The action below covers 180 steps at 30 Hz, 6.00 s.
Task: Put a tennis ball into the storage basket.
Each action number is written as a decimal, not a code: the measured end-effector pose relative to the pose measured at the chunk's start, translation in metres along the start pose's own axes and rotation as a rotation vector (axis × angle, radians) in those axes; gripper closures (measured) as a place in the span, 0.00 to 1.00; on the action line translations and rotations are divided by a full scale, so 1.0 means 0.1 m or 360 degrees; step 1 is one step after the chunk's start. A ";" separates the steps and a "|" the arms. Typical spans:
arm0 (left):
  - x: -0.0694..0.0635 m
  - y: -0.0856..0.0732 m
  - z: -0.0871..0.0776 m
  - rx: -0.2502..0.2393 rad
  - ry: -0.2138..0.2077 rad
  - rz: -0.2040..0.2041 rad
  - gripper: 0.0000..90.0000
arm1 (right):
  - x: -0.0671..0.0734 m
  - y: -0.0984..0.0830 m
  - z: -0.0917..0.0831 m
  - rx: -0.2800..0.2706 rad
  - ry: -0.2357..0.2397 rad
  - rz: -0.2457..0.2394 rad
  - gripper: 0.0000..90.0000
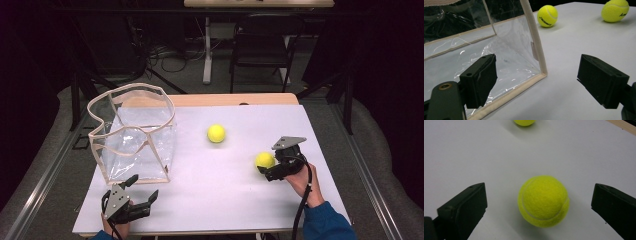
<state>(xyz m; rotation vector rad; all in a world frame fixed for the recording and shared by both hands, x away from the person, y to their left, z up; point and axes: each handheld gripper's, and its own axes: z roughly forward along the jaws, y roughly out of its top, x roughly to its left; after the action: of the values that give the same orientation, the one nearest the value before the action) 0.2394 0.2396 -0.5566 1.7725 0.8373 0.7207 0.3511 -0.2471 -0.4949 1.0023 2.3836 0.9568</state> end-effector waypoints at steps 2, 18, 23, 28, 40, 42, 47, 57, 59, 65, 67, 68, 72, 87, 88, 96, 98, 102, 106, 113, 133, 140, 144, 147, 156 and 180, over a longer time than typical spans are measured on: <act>0.00 0.00 0.00 -0.0002 0.0002 -0.0003 0.18 | -0.02 0.00 0.02 0.0023 0.0010 0.0010 0.00; 0.01 0.00 0.01 0.0001 0.0001 0.0001 0.18 | -0.11 -0.03 0.21 0.0090 0.0019 0.0077 0.00; 0.00 0.00 0.01 0.0008 -0.0003 0.0006 0.18 | -0.11 -0.05 0.28 0.0115 0.0015 0.0064 0.00; 0.00 0.00 0.01 0.0013 -0.0008 0.0004 0.18 | -0.11 -0.08 0.32 0.0135 0.0023 0.0074 0.00; 0.00 0.00 0.01 0.0013 -0.0007 0.0009 0.18 | -0.07 -0.12 0.44 0.0172 0.0022 0.0094 0.01; 0.00 0.00 0.01 0.0014 -0.0008 0.0003 0.18 | -0.07 -0.13 0.44 0.0179 0.0016 0.0095 0.06; -0.01 0.00 0.00 0.0005 -0.0006 -0.0001 0.18 | -0.07 -0.15 0.45 0.0172 0.0012 0.0106 0.13; -0.01 0.00 0.01 0.0016 -0.0010 0.0015 0.18 | -0.08 -0.17 0.46 0.0196 -0.0025 0.0129 0.27; -0.01 0.00 0.01 0.0015 -0.0010 0.0017 0.18 | -0.08 -0.17 0.45 0.0198 -0.0025 0.0125 0.28; -0.01 0.00 0.02 0.0015 -0.0013 0.0013 0.18 | -0.08 -0.16 0.46 0.0172 -0.0021 0.0138 0.28; -0.01 0.00 0.01 0.0016 -0.0014 0.0017 0.18 | -0.07 -0.15 0.46 0.0194 -0.0028 0.0125 0.28; -0.01 0.00 0.01 0.0014 -0.0012 0.0016 0.18 | -0.07 -0.15 0.45 0.0191 -0.0031 0.0120 0.28; -0.02 0.00 0.01 0.0015 -0.0010 0.0017 0.18 | -0.05 -0.14 0.43 0.0149 -0.0043 0.0112 0.29; -0.02 0.00 0.01 0.0014 -0.0015 0.0020 0.18 | 0.03 -0.04 0.29 0.0043 -0.0028 0.0082 0.29; -0.02 0.00 0.01 0.0013 -0.0012 0.0015 0.18 | 0.04 -0.03 0.28 0.0041 -0.0026 0.0084 0.29; -0.02 0.00 0.01 0.0003 -0.0012 0.0019 0.18 | 0.10 0.02 0.22 0.0004 -0.0013 0.0057 0.29; -0.02 0.00 0.02 0.0009 -0.0012 0.0024 0.18 | 0.11 0.04 0.21 -0.0011 -0.0008 0.0054 0.29; -0.01 0.01 0.01 0.0000 -0.0004 0.0028 0.18 | 0.15 0.05 0.17 -0.0033 -0.0002 0.0047 0.29; -0.01 0.00 0.01 -0.0007 0.0003 0.0013 0.18 | 0.19 0.09 0.16 -0.0061 0.0023 0.0043 0.29; 0.00 0.00 0.00 -0.0006 0.0003 0.0007 0.18 | 0.29 0.17 0.21 -0.0094 0.0069 0.0016 0.29; -0.01 -0.01 -0.01 -0.0006 0.0009 0.0002 0.18 | 0.53 0.27 0.39 -0.0046 0.0141 -0.0080 0.29; -0.01 0.00 -0.01 0.0003 0.0001 0.0013 0.18 | 0.60 0.35 0.42 -0.0056 0.0165 -0.0100 0.29; -0.01 0.00 -0.02 0.0002 -0.0001 0.0015 0.18 | 0.63 0.38 0.43 -0.0070 0.0180 -0.0111 0.29; -0.01 -0.01 -0.01 0.0006 -0.0002 0.0009 0.18 | 0.64 0.40 0.43 -0.0078 0.0194 -0.0113 0.29; -0.01 0.00 -0.02 0.0004 0.0003 0.0008 0.18 | 0.69 0.49 0.44 -0.0069 0.0208 -0.0143 0.29; 0.00 -0.02 -0.01 -0.0004 -0.0003 0.0000 0.18 | 0.76 0.69 0.53 -0.0082 0.0261 -0.0177 0.29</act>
<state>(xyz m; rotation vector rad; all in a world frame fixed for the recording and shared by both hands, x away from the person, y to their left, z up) 0.2380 0.2409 -0.5578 1.7708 0.8347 0.7194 0.3625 -0.1322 -0.4881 0.7909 2.5034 1.0903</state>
